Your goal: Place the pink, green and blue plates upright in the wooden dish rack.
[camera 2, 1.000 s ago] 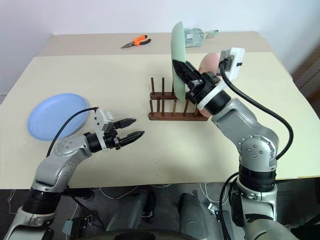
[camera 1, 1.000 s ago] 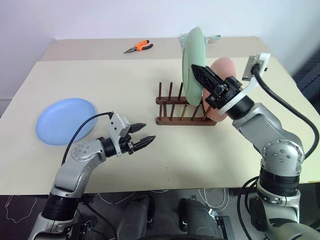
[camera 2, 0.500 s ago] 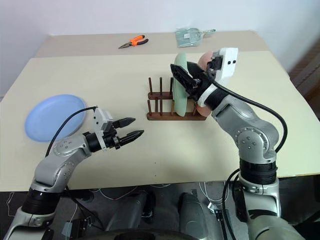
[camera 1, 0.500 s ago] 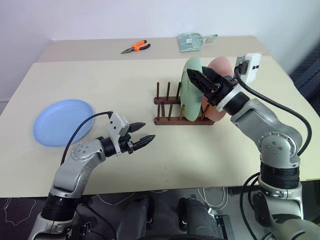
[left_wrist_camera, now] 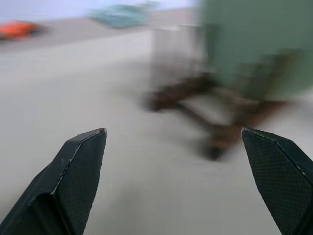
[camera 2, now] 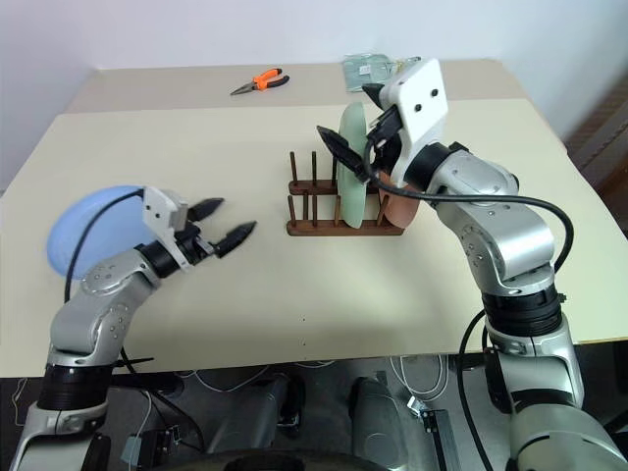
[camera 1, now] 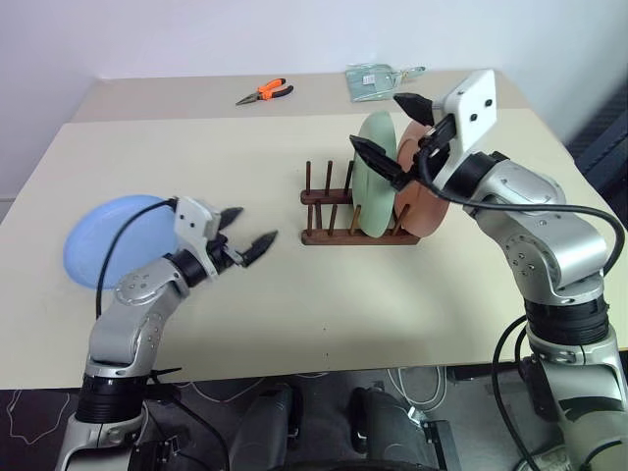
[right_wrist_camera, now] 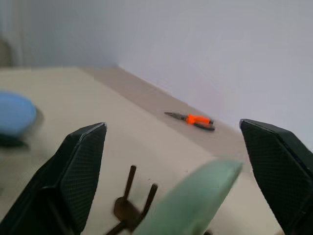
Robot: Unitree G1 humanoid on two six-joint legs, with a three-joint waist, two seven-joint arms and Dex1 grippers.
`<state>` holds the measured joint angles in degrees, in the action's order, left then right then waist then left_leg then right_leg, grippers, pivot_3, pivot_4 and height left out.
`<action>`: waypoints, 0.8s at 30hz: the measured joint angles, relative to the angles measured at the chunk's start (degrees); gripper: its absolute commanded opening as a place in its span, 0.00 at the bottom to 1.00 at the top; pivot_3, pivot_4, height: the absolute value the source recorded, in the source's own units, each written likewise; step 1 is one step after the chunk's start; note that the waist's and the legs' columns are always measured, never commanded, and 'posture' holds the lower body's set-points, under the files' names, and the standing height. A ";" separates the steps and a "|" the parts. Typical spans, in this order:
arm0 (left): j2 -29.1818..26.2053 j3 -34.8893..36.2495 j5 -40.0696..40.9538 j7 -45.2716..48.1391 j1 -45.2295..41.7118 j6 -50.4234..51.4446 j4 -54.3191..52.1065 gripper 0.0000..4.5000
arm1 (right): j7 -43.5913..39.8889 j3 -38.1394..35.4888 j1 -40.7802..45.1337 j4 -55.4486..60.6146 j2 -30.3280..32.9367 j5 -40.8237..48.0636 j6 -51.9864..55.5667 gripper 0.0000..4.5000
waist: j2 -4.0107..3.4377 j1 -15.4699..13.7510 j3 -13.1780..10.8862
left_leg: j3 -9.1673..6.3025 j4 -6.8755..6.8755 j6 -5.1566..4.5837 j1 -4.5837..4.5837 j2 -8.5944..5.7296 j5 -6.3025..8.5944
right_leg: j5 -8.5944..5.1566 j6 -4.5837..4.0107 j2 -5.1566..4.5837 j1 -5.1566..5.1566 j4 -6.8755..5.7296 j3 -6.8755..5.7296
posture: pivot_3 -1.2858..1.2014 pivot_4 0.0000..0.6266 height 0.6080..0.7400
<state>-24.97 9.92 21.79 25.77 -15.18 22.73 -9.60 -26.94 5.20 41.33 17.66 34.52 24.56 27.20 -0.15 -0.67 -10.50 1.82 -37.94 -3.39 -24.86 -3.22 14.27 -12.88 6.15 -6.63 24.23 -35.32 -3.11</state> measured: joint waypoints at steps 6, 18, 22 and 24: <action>2.60 18.91 -6.73 -31.52 -8.08 2.78 7.93 1.00 | -9.60 9.05 2.27 0.28 0.35 -8.52 -6.52 0.99 | 0.16 0.13 -0.02 | 0.01 -0.02 0.14 0.00 0.01 -0.09 | 0.05 0.12 0.09 0.00 -0.06 -0.06 | 0.52 0.24 1.00; 13.17 36.73 3.33 -49.26 -10.27 25.42 3.73 0.88 | -14.20 14.17 1.69 -1.53 -6.65 -15.90 -12.33 1.00 | 0.72 0.02 0.05 | -0.05 -0.10 0.68 0.00 -0.04 -0.18 | 0.13 0.24 0.02 0.02 -0.14 -0.13 | 0.52 0.24 1.00; 14.45 40.66 6.47 -51.98 -11.09 26.58 2.82 0.46 | -14.59 14.12 0.72 -1.62 -6.76 -17.03 -12.57 1.00 | 0.72 0.03 0.05 | -0.05 -0.09 0.76 0.00 -0.05 -0.22 | 0.13 0.24 0.06 0.04 -0.20 -0.13 | 0.52 0.24 1.00; 14.38 40.63 7.31 -52.01 -11.08 26.82 2.70 0.23 | -14.70 14.11 0.29 -1.73 -6.85 -17.35 -12.47 1.00 | 0.72 -0.06 0.05 | -0.05 -0.09 0.77 0.00 -0.04 -0.23 | 0.13 0.24 0.13 0.04 -0.22 -0.13 | 0.52 0.24 1.00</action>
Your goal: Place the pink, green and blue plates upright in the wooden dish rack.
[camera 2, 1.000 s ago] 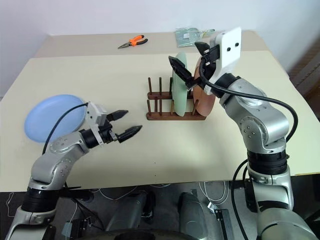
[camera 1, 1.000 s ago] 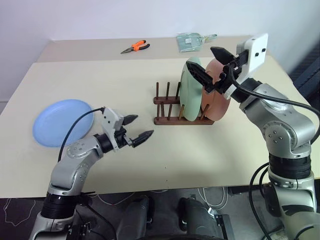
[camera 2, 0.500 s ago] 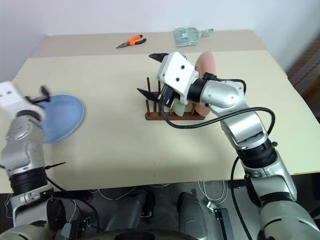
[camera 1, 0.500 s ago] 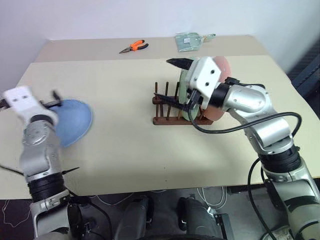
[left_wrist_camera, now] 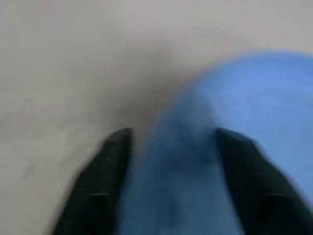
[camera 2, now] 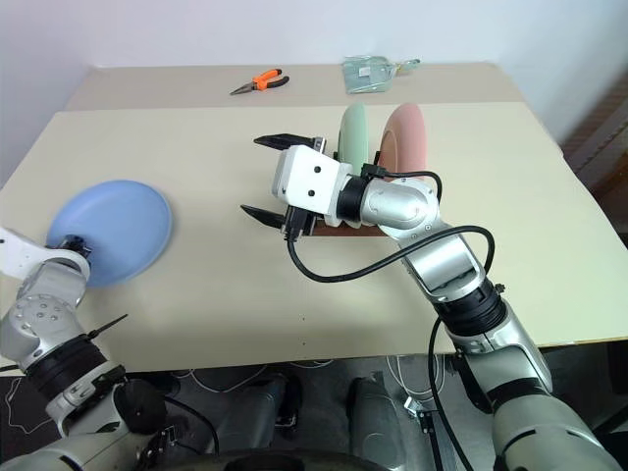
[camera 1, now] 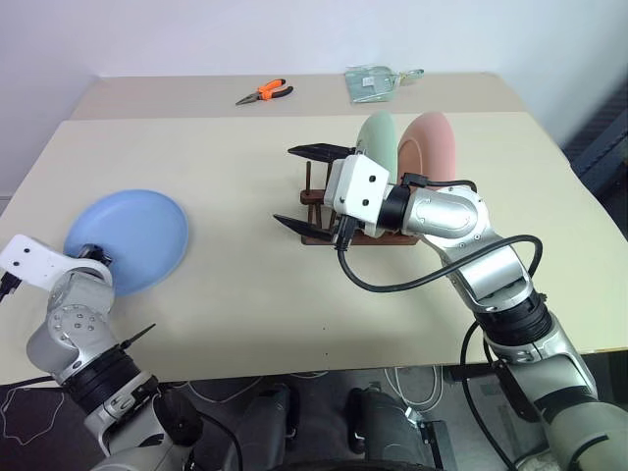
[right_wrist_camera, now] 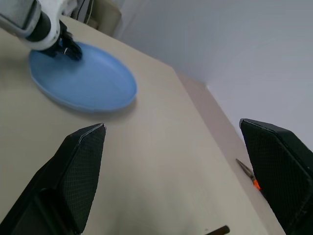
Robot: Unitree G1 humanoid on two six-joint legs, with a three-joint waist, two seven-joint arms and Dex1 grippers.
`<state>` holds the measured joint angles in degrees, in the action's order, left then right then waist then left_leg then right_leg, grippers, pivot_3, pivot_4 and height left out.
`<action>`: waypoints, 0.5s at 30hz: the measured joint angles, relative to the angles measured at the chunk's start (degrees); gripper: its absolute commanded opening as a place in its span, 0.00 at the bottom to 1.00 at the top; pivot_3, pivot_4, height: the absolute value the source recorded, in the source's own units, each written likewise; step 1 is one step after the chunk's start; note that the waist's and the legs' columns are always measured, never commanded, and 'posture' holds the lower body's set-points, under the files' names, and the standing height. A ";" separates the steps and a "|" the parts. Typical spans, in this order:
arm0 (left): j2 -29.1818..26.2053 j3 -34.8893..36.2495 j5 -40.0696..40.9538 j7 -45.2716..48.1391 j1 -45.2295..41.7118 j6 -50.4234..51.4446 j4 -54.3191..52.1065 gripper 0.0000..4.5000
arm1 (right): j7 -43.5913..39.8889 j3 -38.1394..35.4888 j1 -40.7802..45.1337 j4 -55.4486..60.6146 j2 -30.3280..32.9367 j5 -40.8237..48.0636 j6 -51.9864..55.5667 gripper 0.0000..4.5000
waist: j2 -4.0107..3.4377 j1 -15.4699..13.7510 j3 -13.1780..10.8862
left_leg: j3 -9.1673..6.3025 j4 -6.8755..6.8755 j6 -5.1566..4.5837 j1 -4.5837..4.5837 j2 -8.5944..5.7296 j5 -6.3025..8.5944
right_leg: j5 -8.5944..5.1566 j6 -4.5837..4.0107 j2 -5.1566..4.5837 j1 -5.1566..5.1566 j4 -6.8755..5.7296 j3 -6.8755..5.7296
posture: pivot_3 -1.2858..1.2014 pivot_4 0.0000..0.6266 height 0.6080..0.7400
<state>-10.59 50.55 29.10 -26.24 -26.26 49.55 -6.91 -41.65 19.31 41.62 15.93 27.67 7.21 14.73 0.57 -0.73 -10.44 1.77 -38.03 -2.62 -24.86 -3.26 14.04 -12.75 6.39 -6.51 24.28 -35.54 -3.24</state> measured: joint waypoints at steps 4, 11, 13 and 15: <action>-0.75 -1.10 1.48 2.36 -0.13 0.22 0.25 0.04 | -0.06 -0.16 -0.12 -0.02 -0.19 -0.27 1.03 1.00 | 0.01 -0.08 0.01 | 0.00 -0.01 0.05 0.02 0.00 -0.03 | 0.01 -0.02 -0.01 -0.01 -0.02 0.00 | 0.52 0.24 1.00; -0.70 -11.47 3.95 13.98 -2.79 -6.01 -2.90 0.04 | 0.17 -0.28 -0.67 -0.02 0.04 -3.51 -0.27 1.00 | 0.30 0.00 -0.15 | -0.02 0.00 0.09 0.02 0.01 -0.05 | 0.02 -0.05 -0.03 -0.02 -0.01 0.01 | 0.52 0.24 1.00; -2.14 -16.02 4.11 17.11 -5.94 -8.09 -5.96 0.04 | 0.27 -0.27 -0.67 -0.07 -0.14 -4.74 -1.38 1.00 | 0.30 0.13 -0.15 | -0.01 0.01 0.09 0.02 0.00 -0.05 | 0.02 -0.05 -0.02 -0.04 0.01 0.02 | 0.52 0.24 1.00; -2.89 -19.48 4.51 19.36 -9.66 -9.64 -8.68 0.04 | 0.45 -0.21 -0.63 -1.04 -0.83 -6.08 -2.85 1.00 | 0.30 0.18 -0.14 | 0.00 0.04 0.09 0.02 0.00 -0.05 | 0.02 -0.05 0.03 -0.10 0.00 0.02 | 0.52 0.24 1.00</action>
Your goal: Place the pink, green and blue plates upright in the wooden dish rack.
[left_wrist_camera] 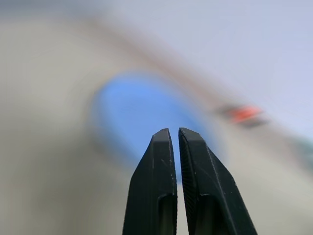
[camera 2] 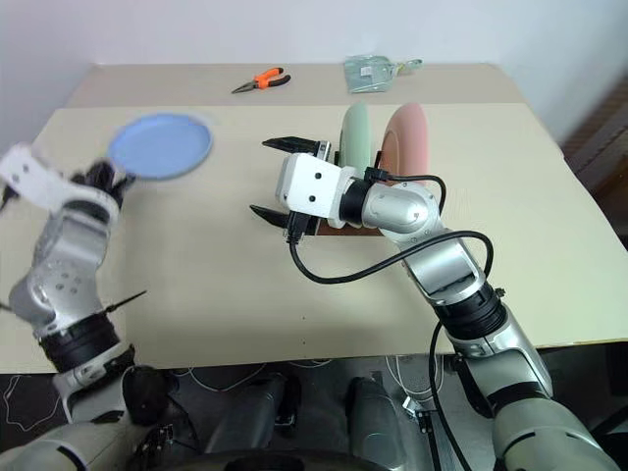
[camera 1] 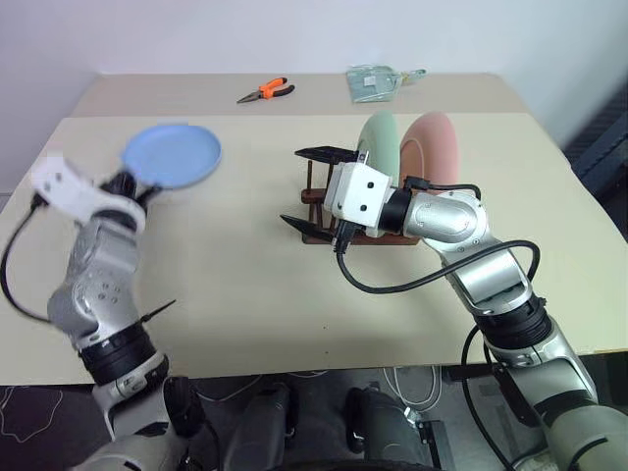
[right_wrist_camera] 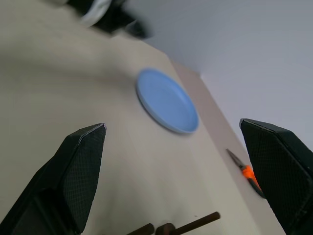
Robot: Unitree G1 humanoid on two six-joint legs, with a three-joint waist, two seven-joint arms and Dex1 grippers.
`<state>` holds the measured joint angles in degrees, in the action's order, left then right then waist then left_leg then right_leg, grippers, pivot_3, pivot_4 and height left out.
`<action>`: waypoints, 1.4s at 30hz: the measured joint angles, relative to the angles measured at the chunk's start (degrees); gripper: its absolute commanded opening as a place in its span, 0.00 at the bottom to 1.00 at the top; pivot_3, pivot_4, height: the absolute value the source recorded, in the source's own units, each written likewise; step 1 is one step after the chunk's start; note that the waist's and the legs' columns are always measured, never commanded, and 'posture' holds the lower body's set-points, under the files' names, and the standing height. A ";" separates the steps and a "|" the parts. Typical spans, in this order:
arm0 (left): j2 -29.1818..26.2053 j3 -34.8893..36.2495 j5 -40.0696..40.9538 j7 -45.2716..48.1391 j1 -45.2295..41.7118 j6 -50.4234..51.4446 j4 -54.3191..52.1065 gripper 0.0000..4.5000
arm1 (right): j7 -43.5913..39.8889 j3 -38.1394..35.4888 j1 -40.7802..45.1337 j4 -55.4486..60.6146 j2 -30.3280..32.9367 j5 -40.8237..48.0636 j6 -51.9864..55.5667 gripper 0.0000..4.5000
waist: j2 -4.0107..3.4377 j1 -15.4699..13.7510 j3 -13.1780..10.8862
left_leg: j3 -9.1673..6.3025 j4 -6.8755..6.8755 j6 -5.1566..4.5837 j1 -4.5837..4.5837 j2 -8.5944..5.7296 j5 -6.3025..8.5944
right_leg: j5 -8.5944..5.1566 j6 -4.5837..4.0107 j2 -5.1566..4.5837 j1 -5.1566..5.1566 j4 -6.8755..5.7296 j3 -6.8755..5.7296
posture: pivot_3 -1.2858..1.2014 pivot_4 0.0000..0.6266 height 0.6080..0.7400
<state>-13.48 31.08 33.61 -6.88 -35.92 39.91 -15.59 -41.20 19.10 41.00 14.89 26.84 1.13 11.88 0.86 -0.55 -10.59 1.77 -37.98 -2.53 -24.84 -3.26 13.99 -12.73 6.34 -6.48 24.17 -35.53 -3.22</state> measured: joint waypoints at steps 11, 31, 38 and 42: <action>0.28 -4.85 -0.09 -0.70 -0.07 -1.07 3.46 0.22 | 0.21 0.01 2.94 -5.66 -2.83 -3.17 -4.09 1.00 | -0.02 1.14 0.00 | 0.03 0.02 -0.08 0.00 0.01 -0.17 | -0.01 -0.01 0.06 0.09 -0.34 0.02 | 0.52 0.24 1.00; -11.46 7.98 -3.22 1.43 -23.84 -24.89 77.49 0.97 | 1.37 0.12 -4.22 -5.85 -3.33 -6.77 -4.14 1.00 | 0.18 0.04 -0.07 | 0.13 -0.02 -0.06 0.00 -0.02 -0.17 | -0.01 0.01 0.03 0.17 -0.47 -0.05 | 0.52 0.24 1.00; -11.52 8.23 -2.81 5.42 -27.62 -27.99 85.31 0.97 | 1.63 0.11 -5.41 -4.81 -3.26 -7.76 -3.34 1.00 | 0.18 0.13 -0.07 | 0.15 -0.01 -0.06 0.00 -0.01 -0.17 | -0.01 0.01 0.01 0.18 -0.49 -0.05 | 0.52 0.24 1.00; -11.74 9.62 -1.69 5.06 -29.51 -28.96 88.29 0.92 | 1.71 0.08 -6.37 -4.38 -3.18 -7.92 -3.11 1.00 | 0.18 0.06 -0.07 | 0.15 -0.01 -0.06 0.00 -0.02 -0.17 | -0.01 0.01 0.00 0.18 -0.49 -0.05 | 0.52 0.24 1.00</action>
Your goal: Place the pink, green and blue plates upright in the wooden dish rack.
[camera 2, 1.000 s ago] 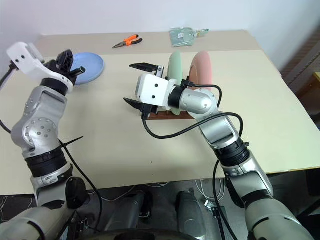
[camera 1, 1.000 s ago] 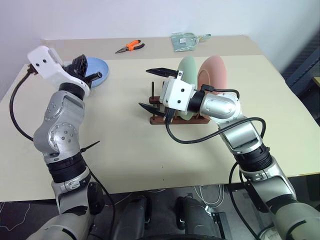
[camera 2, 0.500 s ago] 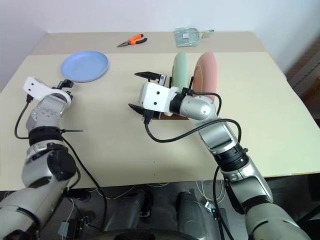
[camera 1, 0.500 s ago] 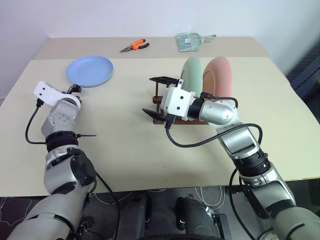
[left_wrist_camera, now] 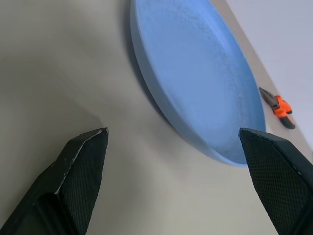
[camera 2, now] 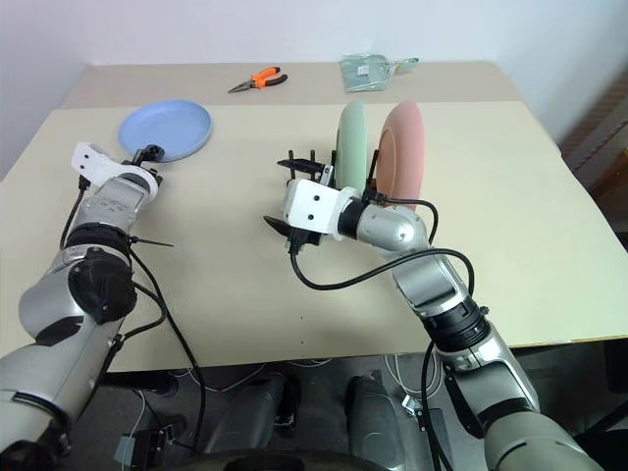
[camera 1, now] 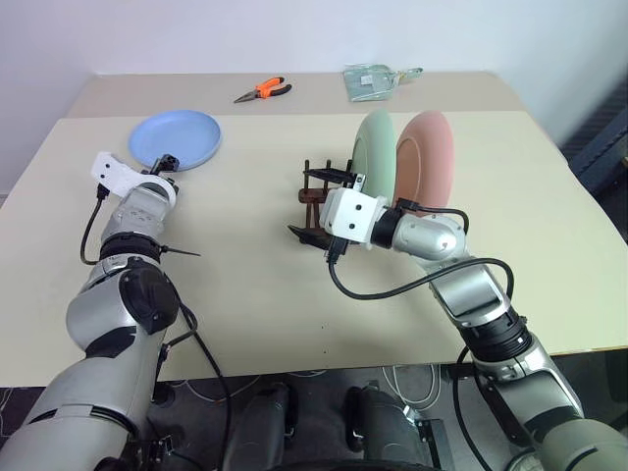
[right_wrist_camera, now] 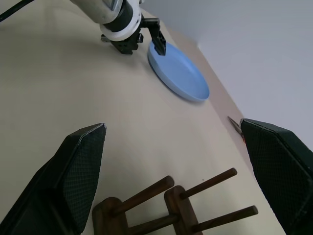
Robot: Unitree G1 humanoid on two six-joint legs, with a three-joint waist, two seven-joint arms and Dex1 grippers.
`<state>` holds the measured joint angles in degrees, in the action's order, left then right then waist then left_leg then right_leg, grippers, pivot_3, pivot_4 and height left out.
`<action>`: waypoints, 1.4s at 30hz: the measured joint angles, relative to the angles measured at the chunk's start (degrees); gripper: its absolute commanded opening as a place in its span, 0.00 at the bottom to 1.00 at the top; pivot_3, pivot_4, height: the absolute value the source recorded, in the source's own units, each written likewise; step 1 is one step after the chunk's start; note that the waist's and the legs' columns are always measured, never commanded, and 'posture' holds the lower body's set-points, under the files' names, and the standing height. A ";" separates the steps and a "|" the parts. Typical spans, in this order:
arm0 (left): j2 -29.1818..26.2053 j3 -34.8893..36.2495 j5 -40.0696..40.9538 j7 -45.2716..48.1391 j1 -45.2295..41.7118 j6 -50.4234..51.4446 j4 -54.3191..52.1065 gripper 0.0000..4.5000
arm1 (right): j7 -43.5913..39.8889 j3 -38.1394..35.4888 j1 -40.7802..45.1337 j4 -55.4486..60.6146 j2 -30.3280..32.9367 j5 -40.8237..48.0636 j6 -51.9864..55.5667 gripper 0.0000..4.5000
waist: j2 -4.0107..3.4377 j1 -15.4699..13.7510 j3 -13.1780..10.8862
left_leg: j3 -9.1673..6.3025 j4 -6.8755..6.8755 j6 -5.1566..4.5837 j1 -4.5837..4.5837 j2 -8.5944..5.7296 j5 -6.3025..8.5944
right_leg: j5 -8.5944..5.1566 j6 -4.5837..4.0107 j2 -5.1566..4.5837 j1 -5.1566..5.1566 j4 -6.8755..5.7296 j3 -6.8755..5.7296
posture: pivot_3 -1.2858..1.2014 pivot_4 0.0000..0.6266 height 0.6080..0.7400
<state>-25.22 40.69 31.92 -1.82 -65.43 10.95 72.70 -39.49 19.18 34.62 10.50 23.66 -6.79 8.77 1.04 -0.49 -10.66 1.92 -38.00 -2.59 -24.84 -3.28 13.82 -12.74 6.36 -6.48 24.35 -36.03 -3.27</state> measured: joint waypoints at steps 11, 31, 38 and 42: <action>0.69 3.01 2.52 -1.37 -1.42 -2.55 2.69 0.00 | 0.28 -0.13 -1.23 1.23 0.22 -1.85 0.86 1.00 | 0.01 0.24 0.00 | 0.04 0.01 0.00 0.00 0.00 0.00 | 0.00 0.00 -0.01 0.03 -0.03 0.00 | 0.52 0.24 1.00; 1.92 0.67 1.74 5.40 -1.98 -2.78 1.78 0.18 | 0.79 -0.20 -1.93 1.45 -0.03 -2.84 0.35 1.00 | 0.01 0.27 0.00 | 0.04 0.00 -0.02 0.00 0.00 -0.01 | 0.00 0.00 0.00 0.03 -0.03 0.00 | 0.52 0.24 1.00; 0.34 -17.81 -15.80 5.77 0.09 -8.94 0.17 0.94 | 0.85 -0.20 -1.89 1.42 -0.22 -3.20 -0.13 1.00 | 0.01 0.25 0.00 | 0.12 0.01 -0.02 0.00 -0.01 -0.01 | 0.00 0.00 0.03 0.02 -0.07 0.00 | 0.52 0.24 1.00; -1.40 -30.82 -29.19 5.56 1.26 -12.53 0.34 0.94 | 0.87 -0.20 -1.89 1.33 -0.23 -3.23 -0.32 1.00 | 0.01 0.18 0.00 | 0.15 0.01 -0.02 0.00 0.00 -0.01 | 0.00 0.00 0.02 0.05 -0.07 0.00 | 0.52 0.24 1.00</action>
<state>-26.63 9.88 2.73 3.74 -64.17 -1.59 73.04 -38.63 18.99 32.73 11.83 23.43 -10.02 8.46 1.05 -0.31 -10.66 2.06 -37.99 -2.61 -24.85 -3.27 13.81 -12.74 6.36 -6.46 24.40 -36.10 -3.27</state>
